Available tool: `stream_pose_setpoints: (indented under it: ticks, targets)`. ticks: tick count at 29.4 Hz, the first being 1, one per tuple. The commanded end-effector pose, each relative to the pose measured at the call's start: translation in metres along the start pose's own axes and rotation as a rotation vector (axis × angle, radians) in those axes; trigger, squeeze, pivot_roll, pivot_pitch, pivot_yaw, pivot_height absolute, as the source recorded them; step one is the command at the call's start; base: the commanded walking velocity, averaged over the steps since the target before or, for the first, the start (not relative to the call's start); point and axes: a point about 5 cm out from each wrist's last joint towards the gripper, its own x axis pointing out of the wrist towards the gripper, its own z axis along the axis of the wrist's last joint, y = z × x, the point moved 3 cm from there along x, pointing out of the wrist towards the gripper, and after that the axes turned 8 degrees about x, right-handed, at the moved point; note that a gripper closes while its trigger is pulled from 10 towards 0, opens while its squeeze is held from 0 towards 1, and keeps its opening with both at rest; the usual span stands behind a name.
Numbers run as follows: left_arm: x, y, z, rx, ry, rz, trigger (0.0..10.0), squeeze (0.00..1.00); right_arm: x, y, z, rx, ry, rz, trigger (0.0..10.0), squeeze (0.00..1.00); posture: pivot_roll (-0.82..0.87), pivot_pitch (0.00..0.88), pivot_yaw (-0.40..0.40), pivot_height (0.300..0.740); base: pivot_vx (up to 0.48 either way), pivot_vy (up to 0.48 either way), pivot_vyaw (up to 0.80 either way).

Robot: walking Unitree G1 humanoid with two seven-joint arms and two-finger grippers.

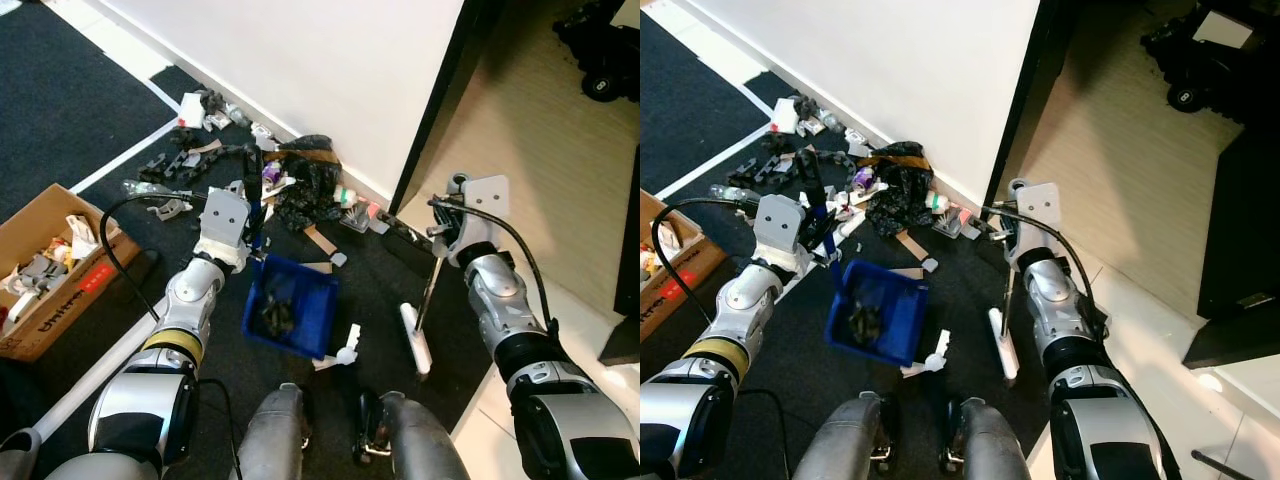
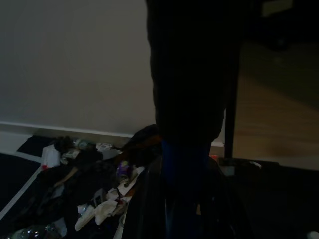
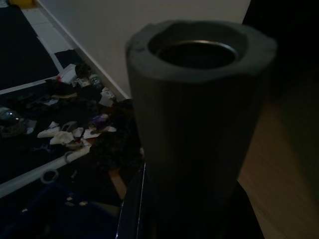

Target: Sweep floor

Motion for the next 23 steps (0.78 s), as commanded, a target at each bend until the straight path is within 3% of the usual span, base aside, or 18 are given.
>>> stream_pose_setpoints:
  ticks: [1, 2, 4, 7, 18, 21, 23]
  targets:
    - [-0.006, -0.019, -0.007, 0.026, 0.003, -0.073, 10.0, 0.00, -0.002, 0.006, -0.009, 0.005, 0.038, 0.010, 10.0, 0.00, 0.03, 0.295, -0.033, 0.740, 0.000, 0.000, 0.00]
    - [-0.006, -0.019, -0.007, 0.026, 0.003, -0.073, 10.0, 0.00, -0.002, 0.006, -0.009, 0.005, 0.038, 0.010, 10.0, 0.00, 0.03, 0.295, -0.033, 0.740, 0.000, 0.000, 0.00]
    - [-0.012, -0.034, -0.013, 0.058, 0.013, -0.133, 10.0, 0.00, 0.003, 0.014, -0.005, 0.014, 0.036, 0.027, 10.0, 0.00, 0.03, 0.334, -0.034, 0.740, 0.000, 0.000, 0.00]
    - [-0.016, -0.037, -0.016, 0.074, 0.017, -0.150, 10.0, 0.00, 0.006, 0.018, 0.000, 0.017, 0.025, 0.038, 10.0, 0.00, 0.03, 0.351, -0.037, 0.740, 0.000, 0.000, 0.00]
    - [-0.019, -0.018, -0.015, 0.141, 0.030, -0.132, 10.0, 0.00, 0.009, 0.026, 0.004, 0.031, 0.013, 0.053, 10.0, 0.00, 0.03, 0.374, -0.038, 0.740, 0.000, 0.000, 0.00]
    - [-0.018, -0.018, -0.015, 0.169, 0.033, -0.136, 10.0, 0.00, 0.010, 0.033, 0.005, 0.076, 0.011, 0.056, 10.0, 0.00, 0.03, 0.371, -0.034, 0.740, 0.000, 0.000, 0.00]
    - [-0.018, -0.019, -0.016, 0.179, 0.038, -0.137, 10.0, 0.00, 0.012, 0.046, 0.005, 0.167, 0.011, 0.071, 10.0, 0.00, 0.03, 0.364, -0.033, 0.740, 0.000, 0.000, 0.00]
